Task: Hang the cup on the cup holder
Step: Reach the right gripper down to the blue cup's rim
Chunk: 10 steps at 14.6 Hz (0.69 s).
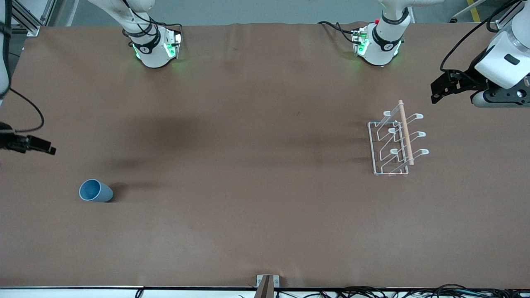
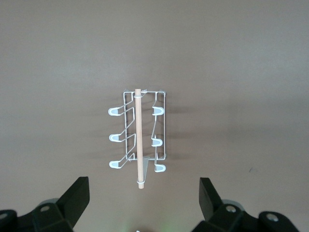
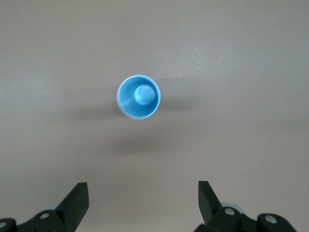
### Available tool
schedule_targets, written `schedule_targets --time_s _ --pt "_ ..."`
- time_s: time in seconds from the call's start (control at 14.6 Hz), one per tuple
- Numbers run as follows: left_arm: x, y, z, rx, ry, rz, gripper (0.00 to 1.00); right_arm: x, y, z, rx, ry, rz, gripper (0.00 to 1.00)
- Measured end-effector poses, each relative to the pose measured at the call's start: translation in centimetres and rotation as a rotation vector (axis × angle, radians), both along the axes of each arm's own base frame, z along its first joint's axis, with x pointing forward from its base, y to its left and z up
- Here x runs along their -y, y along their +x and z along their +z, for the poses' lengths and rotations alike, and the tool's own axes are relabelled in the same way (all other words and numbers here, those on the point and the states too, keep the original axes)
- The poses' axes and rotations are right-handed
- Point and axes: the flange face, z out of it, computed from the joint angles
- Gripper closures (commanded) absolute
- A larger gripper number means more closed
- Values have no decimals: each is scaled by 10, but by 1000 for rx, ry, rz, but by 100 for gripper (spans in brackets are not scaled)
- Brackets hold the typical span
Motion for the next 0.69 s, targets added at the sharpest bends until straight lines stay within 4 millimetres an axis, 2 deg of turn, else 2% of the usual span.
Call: schedule_targets --time_s 0.21,0.48,0.62,0.69 --pt "0 0 0 0 0 0 0 14 24 -71 17 -12 -7 2" --pt "-1 2 -2 -3 0 2 0 15 41 -147 33 -22 -7 5" --pt "-1 2 -2 -4 0 2 0 15 43 -177 19 -20 -7 18" --pt "-1 2 -2 -4 0 2 0 15 44 -188 16 -20 -7 33"
